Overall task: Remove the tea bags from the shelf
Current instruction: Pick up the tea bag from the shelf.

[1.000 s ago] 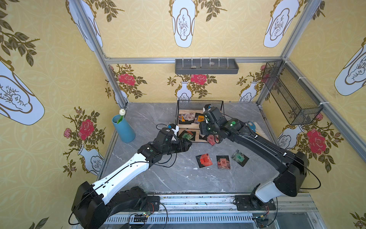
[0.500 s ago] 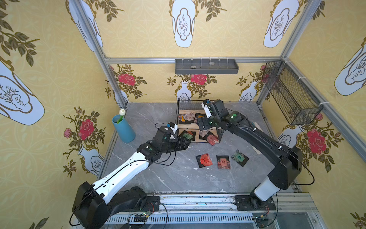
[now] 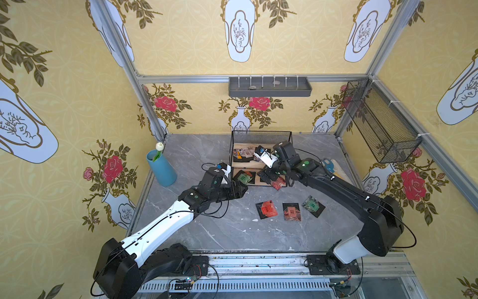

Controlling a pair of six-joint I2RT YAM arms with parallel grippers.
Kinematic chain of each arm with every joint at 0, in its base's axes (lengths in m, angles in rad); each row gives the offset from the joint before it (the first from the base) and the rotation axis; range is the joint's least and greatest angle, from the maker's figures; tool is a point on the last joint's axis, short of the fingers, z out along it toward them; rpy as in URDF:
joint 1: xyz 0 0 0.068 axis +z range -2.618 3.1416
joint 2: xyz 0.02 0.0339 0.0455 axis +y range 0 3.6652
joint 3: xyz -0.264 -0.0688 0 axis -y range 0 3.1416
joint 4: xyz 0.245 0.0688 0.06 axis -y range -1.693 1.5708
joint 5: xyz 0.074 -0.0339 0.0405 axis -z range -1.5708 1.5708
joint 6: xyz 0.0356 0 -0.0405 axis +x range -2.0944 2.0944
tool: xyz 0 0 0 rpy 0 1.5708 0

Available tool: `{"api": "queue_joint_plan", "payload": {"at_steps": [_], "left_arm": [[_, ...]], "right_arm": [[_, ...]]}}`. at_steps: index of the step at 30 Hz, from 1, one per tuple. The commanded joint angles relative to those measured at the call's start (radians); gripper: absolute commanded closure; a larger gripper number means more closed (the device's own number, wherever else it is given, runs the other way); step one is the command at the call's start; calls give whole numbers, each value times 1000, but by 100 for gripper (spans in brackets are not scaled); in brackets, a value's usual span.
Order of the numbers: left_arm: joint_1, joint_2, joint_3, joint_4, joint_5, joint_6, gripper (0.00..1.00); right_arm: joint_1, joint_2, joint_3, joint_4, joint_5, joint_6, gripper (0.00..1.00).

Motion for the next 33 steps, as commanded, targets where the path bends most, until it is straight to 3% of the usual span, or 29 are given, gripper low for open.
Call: {"api": "queue_joint_plan", "payload": {"at_steps": [1, 11, 33], "left_arm": [[2, -9, -10, 19, 3, 2, 17], [14, -25, -27, 18, 0, 4, 17], [44, -18, -59, 43, 26, -1, 18]], "right_arm": [[-10, 3, -26, 138, 8, -165, 3], [-55, 56, -38, 221, -58, -257, 3], [-43, 164, 20, 193, -93, -263, 1]]}}
